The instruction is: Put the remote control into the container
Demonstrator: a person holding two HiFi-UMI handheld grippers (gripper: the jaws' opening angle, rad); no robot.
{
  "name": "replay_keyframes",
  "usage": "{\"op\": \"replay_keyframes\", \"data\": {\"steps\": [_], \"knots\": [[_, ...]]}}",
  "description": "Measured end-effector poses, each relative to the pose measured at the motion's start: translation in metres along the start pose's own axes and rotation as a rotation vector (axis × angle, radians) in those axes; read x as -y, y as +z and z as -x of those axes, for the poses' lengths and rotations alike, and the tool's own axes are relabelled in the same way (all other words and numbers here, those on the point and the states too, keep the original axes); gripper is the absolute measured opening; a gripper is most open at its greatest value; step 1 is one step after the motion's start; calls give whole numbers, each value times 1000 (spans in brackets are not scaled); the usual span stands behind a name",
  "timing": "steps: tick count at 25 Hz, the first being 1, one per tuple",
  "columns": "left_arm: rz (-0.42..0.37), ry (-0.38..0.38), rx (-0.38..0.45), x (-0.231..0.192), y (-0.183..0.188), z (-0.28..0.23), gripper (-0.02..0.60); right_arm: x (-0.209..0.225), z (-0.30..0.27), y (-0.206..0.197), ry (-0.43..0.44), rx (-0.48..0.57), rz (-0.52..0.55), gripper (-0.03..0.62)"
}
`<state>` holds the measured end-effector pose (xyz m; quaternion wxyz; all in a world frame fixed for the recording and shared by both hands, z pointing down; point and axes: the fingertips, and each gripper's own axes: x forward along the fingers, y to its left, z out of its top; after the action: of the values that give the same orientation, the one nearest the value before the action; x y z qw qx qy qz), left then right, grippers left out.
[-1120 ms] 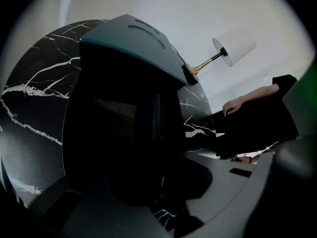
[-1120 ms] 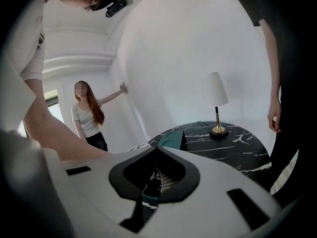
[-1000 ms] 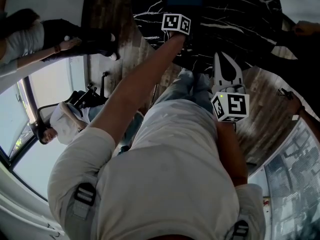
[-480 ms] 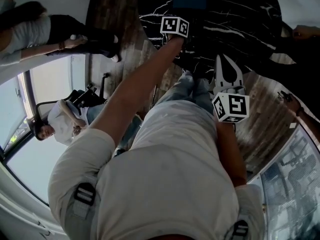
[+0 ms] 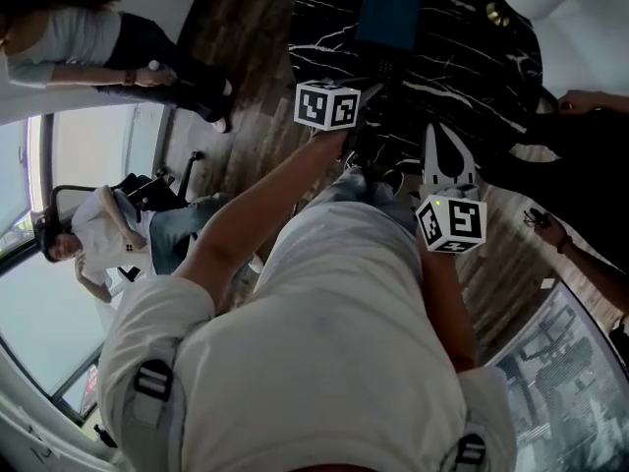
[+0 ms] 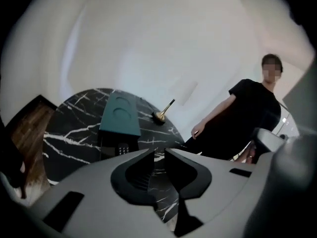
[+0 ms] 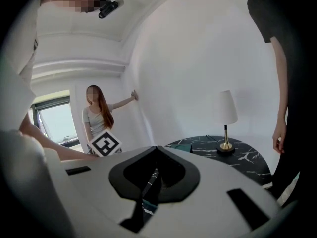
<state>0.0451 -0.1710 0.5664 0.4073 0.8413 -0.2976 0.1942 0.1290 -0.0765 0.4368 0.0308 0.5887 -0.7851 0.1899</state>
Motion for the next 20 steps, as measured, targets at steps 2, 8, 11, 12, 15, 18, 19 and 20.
{"op": "replay_keyframes", "data": {"steps": [2, 8, 11, 12, 15, 18, 19, 20], "knots": [[-94, -22, 87, 30, 18, 29, 72, -5, 3, 11, 16, 14, 13, 11], [-317, -79, 329, 113, 50, 101, 7, -28, 16, 39, 98, 41, 72, 11], [-416, -89, 448, 146, 61, 130, 6, -41, 25, 54, 143, 63, 114, 11], [-449, -92, 482, 157, 63, 139, 6, -46, 29, 60, 158, 74, 130, 11], [-558, -98, 569, 187, 69, 164, 6, -58, 40, 78, 172, 111, 167, 11], [-668, -94, 602, 209, 71, 179, 6, -64, 50, 86, 162, 146, 187, 11], [-681, -94, 596, 211, 70, 179, 6, -65, 50, 87, 161, 150, 188, 10], [-679, -96, 590, 212, 69, 178, 6, -67, 50, 86, 161, 149, 187, 11]]}}
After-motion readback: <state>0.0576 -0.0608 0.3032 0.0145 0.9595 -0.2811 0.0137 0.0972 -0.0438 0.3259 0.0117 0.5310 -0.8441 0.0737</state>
